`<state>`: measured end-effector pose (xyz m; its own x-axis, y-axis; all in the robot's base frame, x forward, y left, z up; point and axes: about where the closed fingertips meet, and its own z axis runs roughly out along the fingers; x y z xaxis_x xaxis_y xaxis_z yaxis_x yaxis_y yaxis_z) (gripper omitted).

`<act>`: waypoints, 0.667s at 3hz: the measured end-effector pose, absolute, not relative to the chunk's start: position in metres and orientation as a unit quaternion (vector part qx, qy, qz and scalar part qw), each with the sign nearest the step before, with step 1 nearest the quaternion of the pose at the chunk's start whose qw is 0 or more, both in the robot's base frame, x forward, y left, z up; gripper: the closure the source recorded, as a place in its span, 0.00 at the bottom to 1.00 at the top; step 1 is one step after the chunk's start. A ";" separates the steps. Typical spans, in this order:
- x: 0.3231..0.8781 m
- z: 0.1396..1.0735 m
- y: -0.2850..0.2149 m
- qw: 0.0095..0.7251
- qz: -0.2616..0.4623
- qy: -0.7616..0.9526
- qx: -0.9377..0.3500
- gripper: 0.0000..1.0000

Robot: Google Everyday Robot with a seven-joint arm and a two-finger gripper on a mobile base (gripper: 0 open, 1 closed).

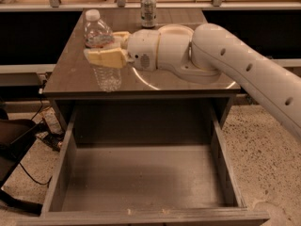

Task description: Place water bottle into top drawer

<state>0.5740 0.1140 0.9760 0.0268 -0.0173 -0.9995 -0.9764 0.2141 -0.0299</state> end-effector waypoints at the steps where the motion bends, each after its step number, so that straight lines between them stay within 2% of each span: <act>1: 0.540 0.953 0.095 0.549 0.432 0.555 -0.452 1.00; 2: 0.513 0.907 0.071 0.551 0.416 0.574 -0.439 1.00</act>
Offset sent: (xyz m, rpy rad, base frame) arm -0.0816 -0.0655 -0.1014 -0.0586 0.0397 -0.0932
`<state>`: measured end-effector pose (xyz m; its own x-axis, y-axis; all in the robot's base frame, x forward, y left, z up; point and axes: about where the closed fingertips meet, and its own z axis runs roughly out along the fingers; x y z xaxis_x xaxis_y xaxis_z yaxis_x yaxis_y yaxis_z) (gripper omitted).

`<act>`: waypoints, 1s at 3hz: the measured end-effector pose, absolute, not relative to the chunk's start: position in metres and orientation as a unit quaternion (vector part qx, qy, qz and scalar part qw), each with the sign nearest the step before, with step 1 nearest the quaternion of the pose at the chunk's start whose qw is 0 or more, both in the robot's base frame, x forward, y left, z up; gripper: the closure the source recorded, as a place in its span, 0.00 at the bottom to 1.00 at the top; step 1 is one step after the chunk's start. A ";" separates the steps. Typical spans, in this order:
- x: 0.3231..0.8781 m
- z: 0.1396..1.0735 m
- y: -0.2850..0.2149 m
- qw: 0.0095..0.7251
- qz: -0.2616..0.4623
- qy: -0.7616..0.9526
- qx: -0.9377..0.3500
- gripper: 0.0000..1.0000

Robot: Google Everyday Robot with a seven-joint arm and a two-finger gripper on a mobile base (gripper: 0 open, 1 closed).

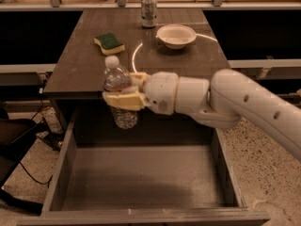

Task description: Place water bottle into top drawer

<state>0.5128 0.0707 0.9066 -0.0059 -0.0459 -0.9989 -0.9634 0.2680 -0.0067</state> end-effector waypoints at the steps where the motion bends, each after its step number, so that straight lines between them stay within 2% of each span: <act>1: 0.511 0.868 0.051 0.567 0.399 0.588 -0.417 1.00; 2: 0.522 0.800 0.047 0.608 0.381 0.579 -0.388 1.00; 3: 0.522 0.800 0.051 0.604 0.384 0.578 -0.392 1.00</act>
Offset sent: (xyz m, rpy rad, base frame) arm 0.0101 -0.0447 -0.1235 0.0733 -0.0866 -0.2236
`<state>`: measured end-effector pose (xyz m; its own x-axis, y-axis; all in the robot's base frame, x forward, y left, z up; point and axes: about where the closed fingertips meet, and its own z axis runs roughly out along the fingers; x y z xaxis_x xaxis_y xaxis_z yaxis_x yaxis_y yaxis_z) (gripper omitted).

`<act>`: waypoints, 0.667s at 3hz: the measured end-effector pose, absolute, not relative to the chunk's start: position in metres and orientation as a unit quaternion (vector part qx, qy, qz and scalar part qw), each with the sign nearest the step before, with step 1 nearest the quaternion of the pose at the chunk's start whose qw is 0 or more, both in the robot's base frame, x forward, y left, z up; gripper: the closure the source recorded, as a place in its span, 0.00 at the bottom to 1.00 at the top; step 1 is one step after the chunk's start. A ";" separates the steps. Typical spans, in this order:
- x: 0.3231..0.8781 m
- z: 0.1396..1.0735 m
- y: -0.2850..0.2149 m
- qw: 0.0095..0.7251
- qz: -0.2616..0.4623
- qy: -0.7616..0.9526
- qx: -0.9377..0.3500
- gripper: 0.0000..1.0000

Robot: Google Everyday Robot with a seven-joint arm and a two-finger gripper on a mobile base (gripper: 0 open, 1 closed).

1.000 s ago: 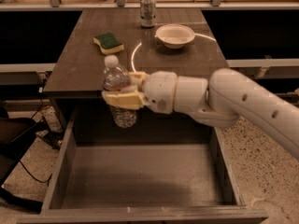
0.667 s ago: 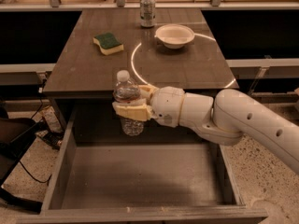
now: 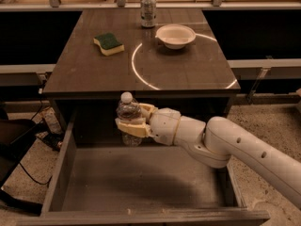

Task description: Place water bottle into top drawer

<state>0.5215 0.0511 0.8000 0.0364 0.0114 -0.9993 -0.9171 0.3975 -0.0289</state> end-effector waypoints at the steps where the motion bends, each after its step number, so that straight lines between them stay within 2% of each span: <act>1: 0.519 0.782 0.065 0.592 0.405 0.571 -0.399 1.00; 2: 0.513 0.756 0.082 0.580 0.435 0.552 -0.412 1.00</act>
Offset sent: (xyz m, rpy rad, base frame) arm -0.0151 0.0471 -0.0780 0.0655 0.0290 0.2100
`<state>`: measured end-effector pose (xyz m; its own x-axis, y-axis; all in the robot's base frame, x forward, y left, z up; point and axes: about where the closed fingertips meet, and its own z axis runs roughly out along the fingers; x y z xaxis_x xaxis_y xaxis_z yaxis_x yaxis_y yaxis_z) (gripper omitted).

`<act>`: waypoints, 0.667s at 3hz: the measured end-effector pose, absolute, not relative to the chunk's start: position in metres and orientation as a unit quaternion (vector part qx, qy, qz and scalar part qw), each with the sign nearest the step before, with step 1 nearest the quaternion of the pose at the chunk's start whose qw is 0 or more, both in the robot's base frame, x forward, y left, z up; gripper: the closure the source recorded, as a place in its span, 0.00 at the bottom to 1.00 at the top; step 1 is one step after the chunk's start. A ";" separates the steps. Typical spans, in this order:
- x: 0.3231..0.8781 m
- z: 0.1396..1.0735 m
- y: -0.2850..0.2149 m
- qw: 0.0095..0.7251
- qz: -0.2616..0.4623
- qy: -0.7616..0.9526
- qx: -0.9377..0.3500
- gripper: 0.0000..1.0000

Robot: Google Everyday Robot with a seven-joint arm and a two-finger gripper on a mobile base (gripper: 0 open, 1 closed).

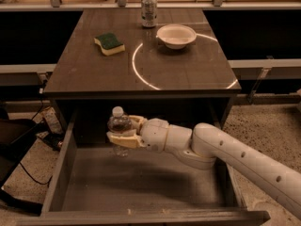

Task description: Place water bottle into top drawer

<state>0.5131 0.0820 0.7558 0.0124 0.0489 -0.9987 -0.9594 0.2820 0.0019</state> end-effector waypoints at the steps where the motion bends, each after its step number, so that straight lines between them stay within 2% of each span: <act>1: 0.505 0.735 0.099 0.567 0.457 0.534 -0.430 1.00; 2: 0.498 0.722 0.111 0.555 0.457 0.527 -0.453 1.00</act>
Offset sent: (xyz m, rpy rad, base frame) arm -0.0233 0.0398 -0.0495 -0.0726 -0.0418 0.1535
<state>0.4976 0.1109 0.7220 0.0268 0.0300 -0.9992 -0.9847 0.1730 -0.0212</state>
